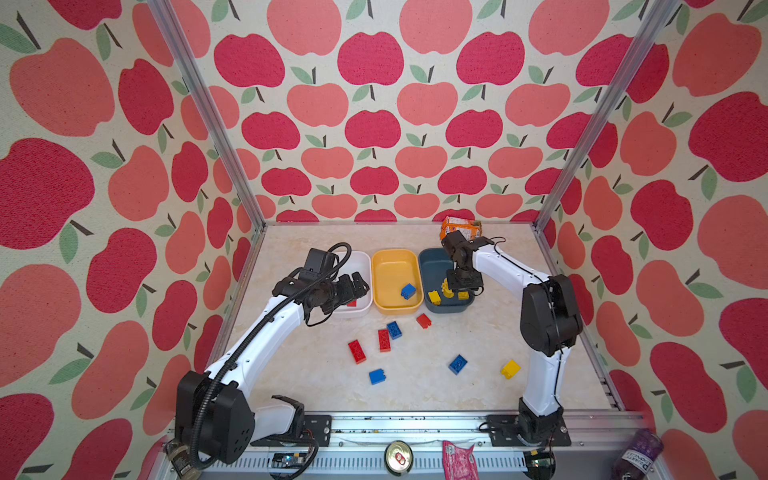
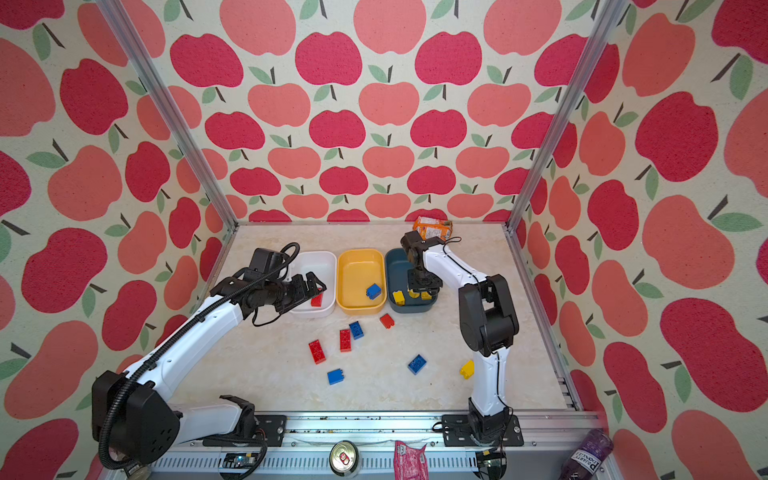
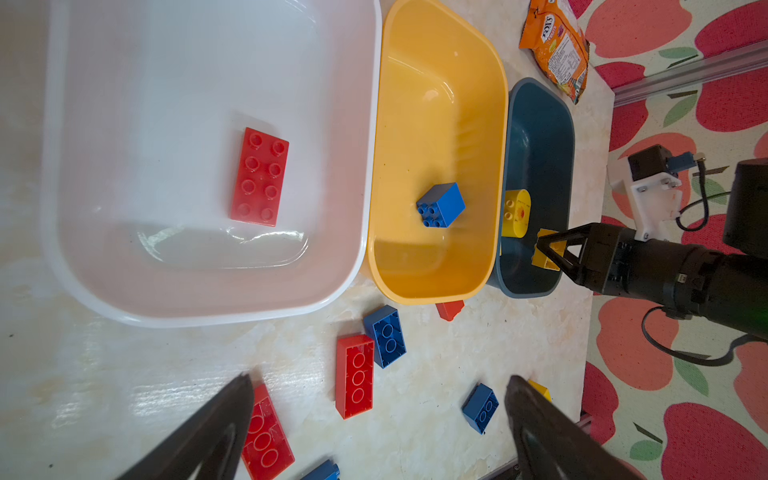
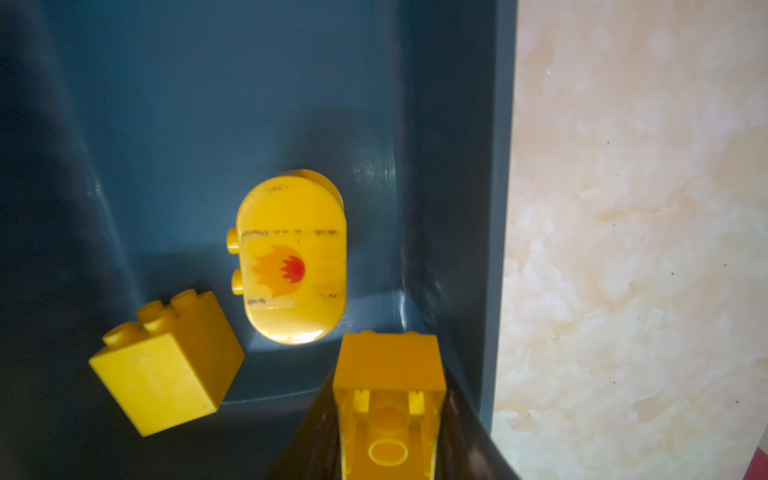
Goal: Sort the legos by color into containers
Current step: 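Carry the yellow brick into the teal tray and release it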
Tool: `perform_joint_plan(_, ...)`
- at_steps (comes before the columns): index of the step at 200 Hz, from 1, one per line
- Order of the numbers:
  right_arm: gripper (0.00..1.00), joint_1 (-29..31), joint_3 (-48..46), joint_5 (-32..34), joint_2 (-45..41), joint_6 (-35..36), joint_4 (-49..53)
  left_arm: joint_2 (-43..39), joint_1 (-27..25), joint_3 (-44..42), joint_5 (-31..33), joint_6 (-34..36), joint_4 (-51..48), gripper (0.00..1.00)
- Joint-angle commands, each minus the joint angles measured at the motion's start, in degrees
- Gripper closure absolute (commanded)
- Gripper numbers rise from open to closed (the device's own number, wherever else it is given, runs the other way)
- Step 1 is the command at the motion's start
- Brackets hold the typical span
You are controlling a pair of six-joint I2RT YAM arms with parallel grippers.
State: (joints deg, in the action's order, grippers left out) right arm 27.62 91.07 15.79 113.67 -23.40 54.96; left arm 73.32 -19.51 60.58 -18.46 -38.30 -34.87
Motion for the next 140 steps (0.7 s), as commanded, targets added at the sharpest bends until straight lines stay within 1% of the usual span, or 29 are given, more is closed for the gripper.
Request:
perform_joint_plan(1,0.59,-0.31,0.12,0.13,0.58,0.63,0.06,-0.12,0.35,0.68,0.88,-0.86,-0.56,0.03)
perform_joint_plan(41,0.55,-0.37,0.14,-0.07,0.05,0.54,0.13,0.18,0.35,0.95,0.79,-0.82,-0.55,0.03)
perform_joint_plan(90,0.54,-0.41,0.72,-0.3,-1.49,-0.02,0.84,0.75,0.35,1.3,0.59,-0.72,-0.29,0.02)
perform_joint_plan(117,0.53,-0.37,0.18,-0.83,-3.88,-1.01,1.68,1.15,0.35,1.52,0.32,-0.64,0.13,0.02)
perform_joint_plan(140,0.48,-0.46,-1.89,-1.56,-7.07,-2.31,2.08,1.71,0.35,1.73,-0.06,-0.55,0.49,0.02)
